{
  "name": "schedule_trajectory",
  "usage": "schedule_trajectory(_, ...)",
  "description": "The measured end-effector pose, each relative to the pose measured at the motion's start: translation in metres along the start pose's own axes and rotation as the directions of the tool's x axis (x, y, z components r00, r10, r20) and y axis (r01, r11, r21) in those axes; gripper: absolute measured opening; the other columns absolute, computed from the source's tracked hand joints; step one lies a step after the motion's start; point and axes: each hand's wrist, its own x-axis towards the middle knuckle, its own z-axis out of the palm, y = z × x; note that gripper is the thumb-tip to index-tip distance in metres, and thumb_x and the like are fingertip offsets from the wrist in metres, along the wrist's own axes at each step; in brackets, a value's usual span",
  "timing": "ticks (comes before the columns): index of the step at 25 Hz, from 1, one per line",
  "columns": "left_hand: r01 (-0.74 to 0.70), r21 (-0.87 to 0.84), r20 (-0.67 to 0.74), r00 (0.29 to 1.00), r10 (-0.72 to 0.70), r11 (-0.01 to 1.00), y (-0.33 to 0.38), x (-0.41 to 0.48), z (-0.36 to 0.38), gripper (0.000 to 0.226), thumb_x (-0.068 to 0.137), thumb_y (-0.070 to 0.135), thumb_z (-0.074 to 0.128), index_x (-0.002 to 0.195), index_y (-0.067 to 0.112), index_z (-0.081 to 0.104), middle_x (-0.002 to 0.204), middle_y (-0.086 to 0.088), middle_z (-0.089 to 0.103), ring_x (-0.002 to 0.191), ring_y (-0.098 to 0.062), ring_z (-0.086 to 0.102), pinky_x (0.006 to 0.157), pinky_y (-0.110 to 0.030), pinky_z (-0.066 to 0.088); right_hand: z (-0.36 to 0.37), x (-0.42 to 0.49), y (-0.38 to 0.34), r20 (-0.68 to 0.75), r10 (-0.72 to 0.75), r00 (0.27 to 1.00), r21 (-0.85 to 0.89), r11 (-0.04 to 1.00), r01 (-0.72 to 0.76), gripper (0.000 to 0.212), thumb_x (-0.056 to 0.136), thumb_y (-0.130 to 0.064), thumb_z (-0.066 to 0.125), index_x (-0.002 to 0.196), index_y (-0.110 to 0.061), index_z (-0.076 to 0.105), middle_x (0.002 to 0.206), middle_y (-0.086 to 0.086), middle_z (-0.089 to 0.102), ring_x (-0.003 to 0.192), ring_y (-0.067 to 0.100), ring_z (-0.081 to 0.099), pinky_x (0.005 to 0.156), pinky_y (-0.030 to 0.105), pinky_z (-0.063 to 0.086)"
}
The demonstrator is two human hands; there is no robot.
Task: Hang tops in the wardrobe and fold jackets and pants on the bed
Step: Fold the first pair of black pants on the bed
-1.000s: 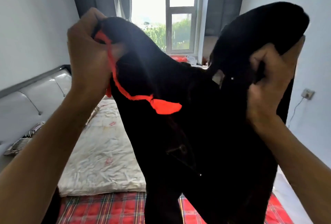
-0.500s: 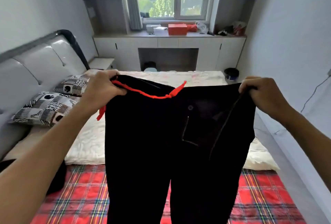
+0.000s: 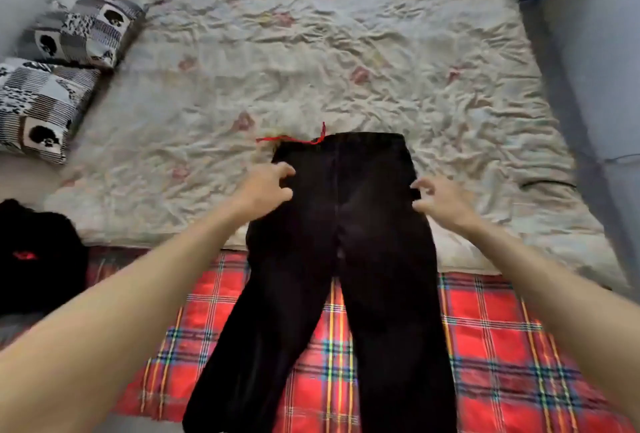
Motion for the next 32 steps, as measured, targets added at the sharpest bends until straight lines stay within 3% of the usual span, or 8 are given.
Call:
schedule_trajectory(3, 0.076, -0.062, 0.358, 0.932, -0.049, 0.995, -0.027, -0.019, 0.11, 0.031, 0.091, 0.026, 0.065, 0.122, 0.021, 0.066, 0.113, 0.001, 0.071, 0.105, -0.015, 0.063, 0.086, -0.024, 0.041, 0.077, -0.037, 0.094, 0.162, 0.219, 0.962, 0.028, 0.974, -0.226, 0.028, 0.084, -0.005, 0.068, 0.111, -0.011, 0.07, 0.106, 0.007, 0.07, 0.099, 0.018, 0.063, 0.081, 0.026, 0.043)
schedule_trajectory(7, 0.281, -0.317, 0.284, 0.94, -0.192, 0.906, -0.049, -0.039, 0.205, 0.015, 0.089, 0.014, 0.063, 0.1, 0.023, 0.069, 0.089, 0.003, 0.073, 0.078, -0.009, 0.07, 0.074, -0.022, 0.046, 0.14, -0.1, 0.165, -0.057, 0.46, 0.886, 0.291, 0.856, -0.426, 0.022, 0.084, 0.001, 0.063, 0.089, -0.02, 0.07, 0.09, 0.002, 0.073, 0.083, 0.02, 0.069, 0.081, 0.033, 0.05)
schedule_trajectory(12, 0.428, -0.383, 0.452, 0.86, -0.238, 0.818, -0.057, -0.062, 0.305, 0.019, 0.091, 0.018, 0.06, 0.108, 0.018, 0.069, 0.094, -0.001, 0.073, 0.088, -0.019, 0.07, 0.079, -0.035, 0.054, 0.22, -0.181, 0.224, 0.005, 0.517, 0.856, 0.098, 0.852, -0.515, 0.031, 0.088, 0.0, 0.061, 0.118, -0.007, 0.059, 0.105, 0.004, 0.055, 0.103, 0.029, 0.059, 0.088, 0.033, 0.041)
schedule_trajectory(17, 0.533, -0.429, 0.582, 0.781, -0.228, 0.729, -0.061, -0.103, 0.387, 0.019, 0.099, 0.013, 0.052, 0.116, 0.014, 0.061, 0.1, -0.002, 0.067, 0.092, -0.02, 0.067, 0.085, -0.037, 0.055, 0.244, -0.238, 0.239, -0.181, 0.531, 0.828, 0.069, 0.847, -0.528, 0.025, 0.093, -0.014, 0.063, 0.118, -0.011, 0.058, 0.109, 0.004, 0.058, 0.103, 0.023, 0.057, 0.085, 0.035, 0.044)
schedule_trajectory(21, 0.522, -0.53, 0.551, 0.811, -0.196, 0.668, -0.05, -0.131, 0.424, 0.013, 0.099, 0.011, 0.055, 0.107, 0.007, 0.063, 0.095, -0.004, 0.067, 0.087, -0.017, 0.067, 0.085, -0.036, 0.054, 0.273, -0.28, 0.253, -0.092, 0.566, 0.819, -0.236, 0.787, -0.57, 0.016, 0.096, -0.016, 0.055, 0.109, -0.007, 0.056, 0.101, 0.01, 0.063, 0.097, 0.034, 0.062, 0.074, 0.039, 0.045)
schedule_trajectory(27, 0.58, -0.729, 0.54, 0.813, -0.216, 0.364, -0.036, -0.156, 0.44, 0.014, 0.104, 0.021, 0.047, 0.1, 0.014, 0.058, 0.107, -0.001, 0.068, 0.093, -0.012, 0.068, 0.077, -0.024, 0.053, 0.279, -0.308, 0.262, -0.053, 0.712, 0.7, 0.574, 0.595, -0.562, 0.03, 0.095, -0.004, 0.044, 0.121, -0.017, 0.042, 0.095, 0.004, 0.058, 0.09, 0.025, 0.055, 0.078, 0.038, 0.04)
schedule_trajectory(30, 0.644, -0.76, 0.614, 0.756, -0.227, 0.086, -0.036, -0.171, 0.453, 0.028, 0.106, 0.029, 0.039, 0.127, 0.019, 0.056, 0.12, -0.002, 0.066, 0.11, -0.02, 0.064, 0.091, -0.033, 0.052, 0.287, -0.334, 0.275, -0.312, 0.442, 0.841, 0.14, 0.897, -0.42, 0.04, 0.092, -0.006, 0.062, 0.127, -0.014, 0.045, 0.111, 0.009, 0.05, 0.091, 0.022, 0.056, 0.074, 0.037, 0.046)
schedule_trajectory(32, 0.625, -0.761, 0.583, 0.776, -0.241, 0.173, -0.033, -0.184, 0.459, 0.026, 0.106, 0.024, 0.043, 0.128, 0.019, 0.056, 0.12, 0.0, 0.067, 0.11, -0.019, 0.064, 0.093, -0.033, 0.052, 0.3, -0.341, 0.29, -0.326, 0.281, 0.903, -0.179, 0.919, -0.35, 0.041, 0.082, -0.006, 0.073, 0.118, -0.008, 0.055, 0.113, 0.011, 0.048, 0.09, 0.03, 0.058, 0.07, 0.04, 0.05)
